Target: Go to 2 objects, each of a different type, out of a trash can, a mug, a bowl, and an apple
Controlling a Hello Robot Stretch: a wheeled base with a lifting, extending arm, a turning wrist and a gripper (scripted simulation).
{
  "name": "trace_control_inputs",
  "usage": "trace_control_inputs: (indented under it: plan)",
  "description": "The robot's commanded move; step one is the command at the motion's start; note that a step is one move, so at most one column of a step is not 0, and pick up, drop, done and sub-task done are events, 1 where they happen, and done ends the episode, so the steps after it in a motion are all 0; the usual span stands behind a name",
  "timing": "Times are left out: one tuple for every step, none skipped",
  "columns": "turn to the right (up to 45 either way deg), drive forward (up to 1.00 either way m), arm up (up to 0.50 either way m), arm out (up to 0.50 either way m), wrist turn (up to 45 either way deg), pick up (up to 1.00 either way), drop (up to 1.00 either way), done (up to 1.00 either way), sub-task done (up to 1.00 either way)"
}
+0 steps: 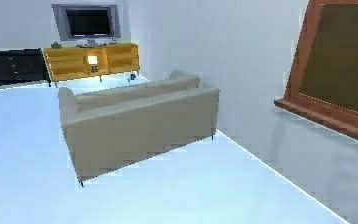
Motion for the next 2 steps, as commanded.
trace_control_inputs:
  plan:
    - [-45.0, 0.00, 0.00, 0.00, 0.0, 0.00, 0.00, 0.00, 0.00]
    - [-36.0, 0.00, 0.00, 0.00, 0.0, 0.00, 0.00, 0.00, 0.00]
